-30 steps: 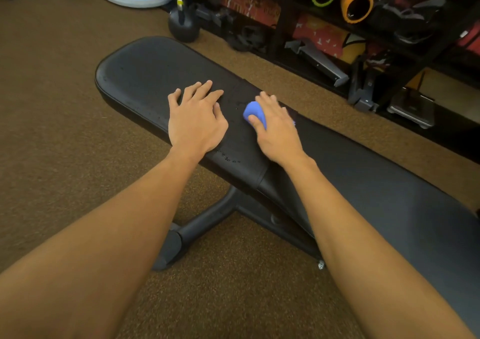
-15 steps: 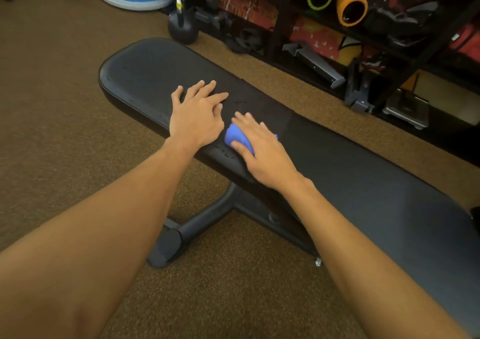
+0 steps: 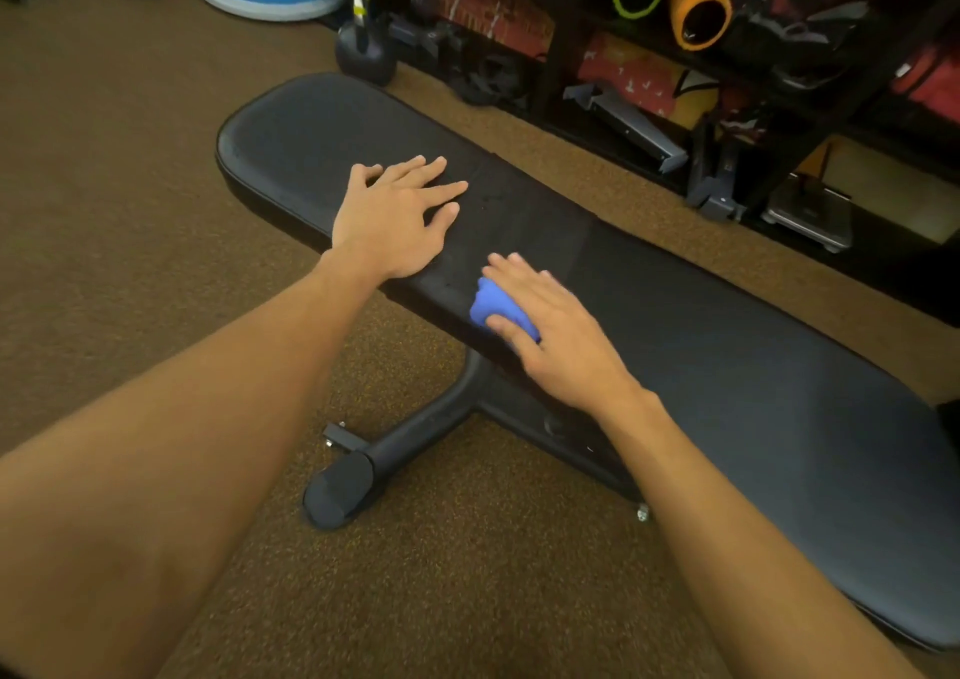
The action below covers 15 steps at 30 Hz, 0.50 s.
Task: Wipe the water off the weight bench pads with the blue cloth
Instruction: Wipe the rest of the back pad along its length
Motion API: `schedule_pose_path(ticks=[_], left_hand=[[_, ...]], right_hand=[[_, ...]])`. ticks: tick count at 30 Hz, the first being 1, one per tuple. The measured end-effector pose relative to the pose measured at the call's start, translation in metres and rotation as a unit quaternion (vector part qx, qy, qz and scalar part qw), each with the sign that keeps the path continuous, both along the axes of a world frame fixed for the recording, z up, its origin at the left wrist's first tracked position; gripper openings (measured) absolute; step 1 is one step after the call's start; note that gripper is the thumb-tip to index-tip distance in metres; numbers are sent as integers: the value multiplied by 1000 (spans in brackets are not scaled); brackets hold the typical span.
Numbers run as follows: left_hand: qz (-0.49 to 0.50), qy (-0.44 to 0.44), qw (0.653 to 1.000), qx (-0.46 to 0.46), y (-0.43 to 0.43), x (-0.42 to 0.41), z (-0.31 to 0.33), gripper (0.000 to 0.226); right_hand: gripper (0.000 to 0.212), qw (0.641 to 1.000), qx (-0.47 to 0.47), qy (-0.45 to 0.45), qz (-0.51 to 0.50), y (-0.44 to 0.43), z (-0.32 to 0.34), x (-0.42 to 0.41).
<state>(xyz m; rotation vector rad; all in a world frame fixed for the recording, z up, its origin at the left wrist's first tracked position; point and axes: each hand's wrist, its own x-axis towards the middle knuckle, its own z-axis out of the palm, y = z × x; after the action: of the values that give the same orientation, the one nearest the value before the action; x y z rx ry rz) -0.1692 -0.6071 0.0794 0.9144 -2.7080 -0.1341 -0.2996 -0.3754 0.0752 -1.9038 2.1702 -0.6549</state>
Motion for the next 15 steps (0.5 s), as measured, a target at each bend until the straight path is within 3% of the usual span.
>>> schedule_pose_path(ticks=[4,10,15], left_hand=[[11,15,1000,-1,0,-3,-1,46],[6,31,1000,-2,-3,-3,-4,46],[18,43,999,-7,-2,-4,-4,46]], right_hand=[[56,990,-2,-35,-134,-28,0,11],[59,998,17,57,2,8,-1,21],[56,990,13,-27,-135,-2,1,20]])
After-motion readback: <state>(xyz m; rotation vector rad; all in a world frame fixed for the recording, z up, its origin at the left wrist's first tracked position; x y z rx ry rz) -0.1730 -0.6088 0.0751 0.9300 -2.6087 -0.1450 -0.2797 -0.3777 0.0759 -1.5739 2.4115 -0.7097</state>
